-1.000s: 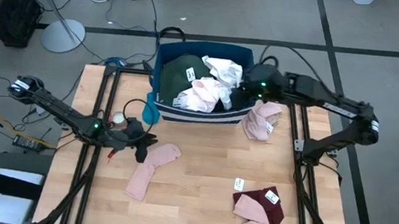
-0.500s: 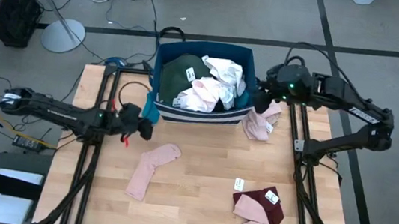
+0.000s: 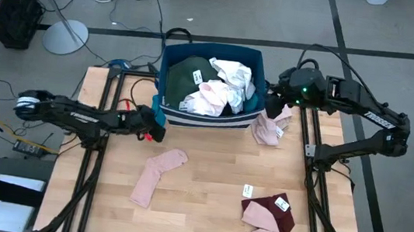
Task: Sort clothes
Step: Put the blue sock into the blue laundry bin
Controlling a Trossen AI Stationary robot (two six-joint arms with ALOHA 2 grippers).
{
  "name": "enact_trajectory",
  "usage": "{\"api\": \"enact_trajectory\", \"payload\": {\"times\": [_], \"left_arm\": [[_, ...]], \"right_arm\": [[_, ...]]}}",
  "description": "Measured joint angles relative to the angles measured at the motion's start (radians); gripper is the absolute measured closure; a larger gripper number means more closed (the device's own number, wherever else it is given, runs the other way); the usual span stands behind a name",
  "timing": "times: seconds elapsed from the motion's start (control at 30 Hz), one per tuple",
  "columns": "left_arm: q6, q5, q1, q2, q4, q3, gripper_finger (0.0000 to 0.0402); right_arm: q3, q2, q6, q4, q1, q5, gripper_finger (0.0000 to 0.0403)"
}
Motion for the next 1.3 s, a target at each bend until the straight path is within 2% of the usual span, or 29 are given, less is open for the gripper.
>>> {"api": "enact_trajectory", "payload": {"times": [0.13,0.27,0.37,0.43,0.57,0.83,1.07,1.17,1.3], "left_arm": [[-0.007,0.002,0.019,0.098,0.064,0.005,0.0309],[-0.016,0.036,0.006,0.122,0.073,0.013,0.0382],[-0.016,0.086,-0.023,0.098,0.035,0.04,0.0395],[-0.015,0.096,-0.039,0.082,-0.043,0.079,0.0398],[-0.014,0.066,-0.076,0.039,-0.31,0.214,0.04],[-0.052,-0.153,-0.171,0.012,-0.873,0.584,0.0401],[-0.121,-0.285,-0.197,0.011,-1.214,0.845,0.0401],[-0.144,-0.333,-0.197,0.011,-1.339,0.947,0.0401],[-0.119,-0.39,-0.196,0.011,-1.396,1.074,0.0401]], "right_arm": [[0.0,0.0,0.012,-0.01,0.0,0.0,0.0198],[0.0,0.0,0.03,-0.042,0.0,0.0,0.0199],[0.0,0.0,0.033,-0.076,0.0,0.0,0.0199],[0.0,0.0,0.05,-0.101,0.0,0.0,0.0199],[0.0,-0.001,0.082,-0.178,0.0,0.009,0.0202],[0.0,-0.033,0.218,-0.332,0.037,0.179,0.0204],[-0.008,-0.091,0.306,-0.37,0.087,0.22,0.0207],[-0.069,-0.13,0.354,-0.374,0.109,0.239,0.0207],[-0.2,-0.194,0.442,-0.365,0.128,0.244,0.0206]]}}
